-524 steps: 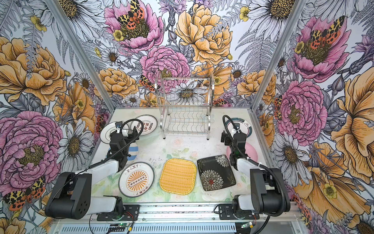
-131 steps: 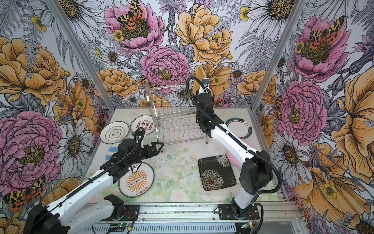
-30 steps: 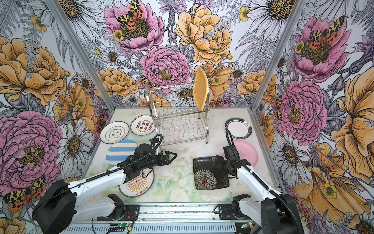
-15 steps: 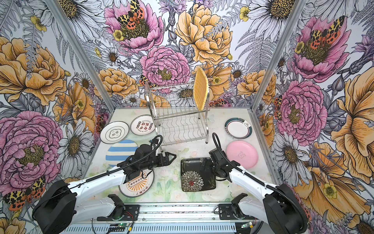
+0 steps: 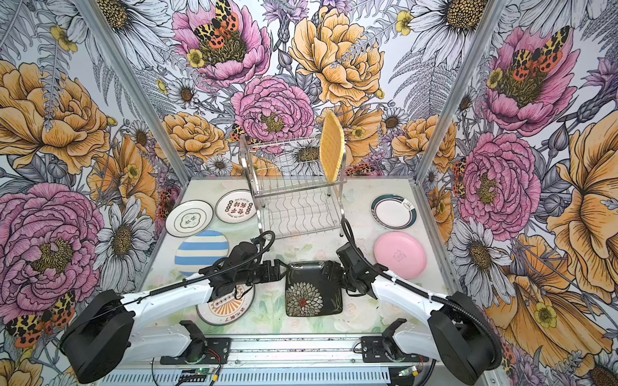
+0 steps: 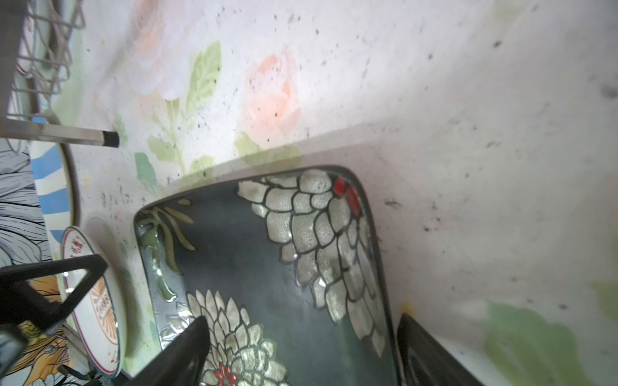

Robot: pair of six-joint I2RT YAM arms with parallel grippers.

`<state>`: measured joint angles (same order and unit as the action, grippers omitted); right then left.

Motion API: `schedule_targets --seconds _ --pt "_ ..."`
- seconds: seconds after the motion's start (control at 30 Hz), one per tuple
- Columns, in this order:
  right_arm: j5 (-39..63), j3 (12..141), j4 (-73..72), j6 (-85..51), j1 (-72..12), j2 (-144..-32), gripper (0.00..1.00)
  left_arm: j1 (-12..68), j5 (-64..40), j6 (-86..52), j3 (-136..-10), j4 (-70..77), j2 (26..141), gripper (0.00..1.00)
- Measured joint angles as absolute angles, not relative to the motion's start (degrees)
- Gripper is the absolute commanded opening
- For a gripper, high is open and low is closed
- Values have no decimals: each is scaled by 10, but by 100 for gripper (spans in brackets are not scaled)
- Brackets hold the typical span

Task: Load plates into a dish rack
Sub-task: Move the plate to the bottom-center of the table, then pick up the plate from the bottom-center of the table.

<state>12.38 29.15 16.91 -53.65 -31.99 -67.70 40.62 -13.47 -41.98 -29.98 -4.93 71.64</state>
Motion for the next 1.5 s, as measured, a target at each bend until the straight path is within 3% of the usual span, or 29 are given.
schedule_targets --seconds 0.43,1.1,1.27,1.43,1.5 --pt "180 290 200 -467 -258 -641 88 408 -237 -428 -299 -5 803 65" --pt "195 283 208 -453 -244 -614 88 423 -302 -458 -261 160 887 46" --pt "198 282 209 -453 -243 -607 88 421 -321 -478 -246 233 918 32" --pt "198 280 209 -453 -243 -600 88 418 -327 -491 -243 253 942 4" --pt "198 277 209 -454 -243 -598 88 415 -337 -500 -244 267 942 0"
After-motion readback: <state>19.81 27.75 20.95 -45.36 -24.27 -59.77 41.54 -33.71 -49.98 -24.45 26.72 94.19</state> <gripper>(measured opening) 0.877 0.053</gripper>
